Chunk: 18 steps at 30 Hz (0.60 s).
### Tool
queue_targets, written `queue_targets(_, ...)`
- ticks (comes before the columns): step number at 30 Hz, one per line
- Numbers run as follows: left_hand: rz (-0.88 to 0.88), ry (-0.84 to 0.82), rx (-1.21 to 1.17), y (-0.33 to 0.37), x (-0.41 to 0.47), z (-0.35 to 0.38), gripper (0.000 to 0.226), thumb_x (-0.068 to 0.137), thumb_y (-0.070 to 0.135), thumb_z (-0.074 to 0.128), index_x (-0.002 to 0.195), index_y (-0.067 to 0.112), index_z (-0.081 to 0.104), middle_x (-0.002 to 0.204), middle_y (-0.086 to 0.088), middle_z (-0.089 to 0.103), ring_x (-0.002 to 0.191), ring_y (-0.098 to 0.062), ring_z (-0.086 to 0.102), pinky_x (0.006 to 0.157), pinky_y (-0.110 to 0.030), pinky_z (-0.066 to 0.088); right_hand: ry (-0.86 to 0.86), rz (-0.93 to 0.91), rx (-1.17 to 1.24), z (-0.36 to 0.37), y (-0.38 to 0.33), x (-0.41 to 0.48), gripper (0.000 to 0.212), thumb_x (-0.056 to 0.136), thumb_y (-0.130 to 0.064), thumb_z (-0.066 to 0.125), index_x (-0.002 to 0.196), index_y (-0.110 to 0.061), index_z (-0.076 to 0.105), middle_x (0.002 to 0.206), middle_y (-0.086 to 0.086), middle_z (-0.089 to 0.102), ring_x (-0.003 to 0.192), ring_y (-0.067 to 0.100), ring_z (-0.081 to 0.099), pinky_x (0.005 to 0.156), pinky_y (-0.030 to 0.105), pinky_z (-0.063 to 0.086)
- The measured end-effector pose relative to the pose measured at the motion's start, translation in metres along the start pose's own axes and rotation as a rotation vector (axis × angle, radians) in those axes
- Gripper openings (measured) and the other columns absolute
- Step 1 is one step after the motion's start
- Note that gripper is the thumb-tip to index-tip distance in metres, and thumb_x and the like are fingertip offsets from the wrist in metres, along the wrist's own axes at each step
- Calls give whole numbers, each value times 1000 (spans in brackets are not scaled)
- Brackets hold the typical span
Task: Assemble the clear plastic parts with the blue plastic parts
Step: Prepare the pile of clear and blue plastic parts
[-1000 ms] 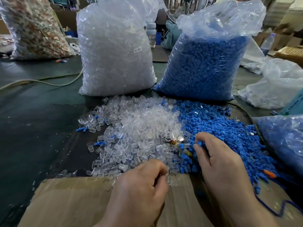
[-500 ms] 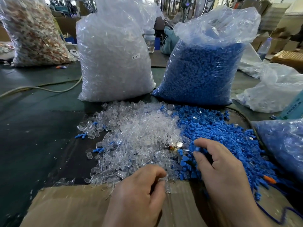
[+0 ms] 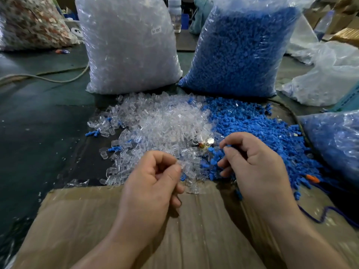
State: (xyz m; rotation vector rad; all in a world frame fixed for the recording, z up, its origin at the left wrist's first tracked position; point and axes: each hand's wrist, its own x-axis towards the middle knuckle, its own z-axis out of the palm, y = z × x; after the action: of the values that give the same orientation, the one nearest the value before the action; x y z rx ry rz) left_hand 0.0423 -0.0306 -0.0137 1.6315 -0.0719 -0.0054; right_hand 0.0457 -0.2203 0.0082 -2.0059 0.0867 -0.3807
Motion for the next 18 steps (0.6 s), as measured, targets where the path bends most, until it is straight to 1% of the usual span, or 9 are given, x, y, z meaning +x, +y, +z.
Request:
queue_targets(3, -41, 19, -90, -5, 5, -2, 23, 95, 15, 64, 89, 36, 67, 64, -10, 67, 45, -20, 59, 44, -34, 51, -3, 0, 58, 2, -1, 0, 17, 96, -19, 59, 90, -35, 63, 69, -3, 67, 58, 12, 66, 51, 26, 54)
queue_targets(5, -52, 21, -127, -8, 6, -2, 23, 95, 14, 64, 90, 36, 68, 64, -10, 67, 44, -21, 57, 44, -35, 50, -9, -20, 16, 5, 0, -1, 12, 94, -24, 62, 93, -35, 63, 66, -4, 66, 57, 10, 66, 49, 28, 54)
queue_targets(8, -58, 21, -153, -10, 8, 0, 22, 95, 13, 65, 91, 35, 69, 62, -9, 65, 43, -21, 55, 43, -34, 49, -11, -92, -144, 9, 3, -2, 7, 93, -27, 63, 96, -34, 61, 62, -7, 64, 55, 10, 63, 57, 39, 55)
queue_targets(10, -59, 17, -155, -10, 8, 0, 23, 94, 12, 66, 89, 35, 69, 60, -8, 65, 41, -19, 54, 40, -32, 48, 0, -129, -172, 10, 3, -3, 10, 93, -25, 62, 97, -34, 60, 65, -8, 64, 56, 10, 63, 58, 40, 55)
queue_targets(11, -64, 8, -165, -10, 8, -1, 23, 94, 12, 66, 88, 35, 69, 60, -8, 65, 41, -19, 54, 39, -31, 48, 7, -132, -137, 10, 3, -4, 12, 93, -23, 62, 97, -34, 60, 67, -8, 65, 58, 10, 65, 57, 38, 55)
queue_targets(13, -83, -14, -204, -9, 7, -3, 20, 93, 14, 67, 88, 33, 70, 60, -8, 65, 41, -19, 54, 39, -30, 47, -7, -84, 30, 11, -1, -7, 14, 93, -22, 64, 95, -36, 61, 70, -6, 67, 61, 10, 67, 53, 32, 56)
queue_targets(15, -102, -35, -249, -10, 6, -4, 15, 91, 15, 69, 89, 30, 70, 60, -9, 64, 41, -19, 53, 39, -29, 46, -74, -29, 174, 15, -7, -11, 18, 91, -20, 67, 91, -37, 60, 70, -1, 69, 58, 13, 68, 51, 27, 55)
queue_targets(16, -108, -48, -265, -10, 6, -4, 13, 91, 16, 70, 89, 29, 69, 60, -9, 64, 41, -19, 53, 39, -29, 46, -119, -16, 198, 17, -8, -14, 18, 90, -20, 69, 90, -36, 60, 69, 0, 69, 56, 14, 68, 51, 28, 55)
queue_targets(18, -115, -70, -284, -12, 5, -4, 8, 87, 22, 73, 88, 27, 68, 60, -10, 63, 41, -21, 52, 41, -32, 46, -197, -12, 193, 21, -9, -18, 17, 89, -19, 71, 91, -34, 62, 65, 1, 68, 53, 15, 66, 53, 34, 56)
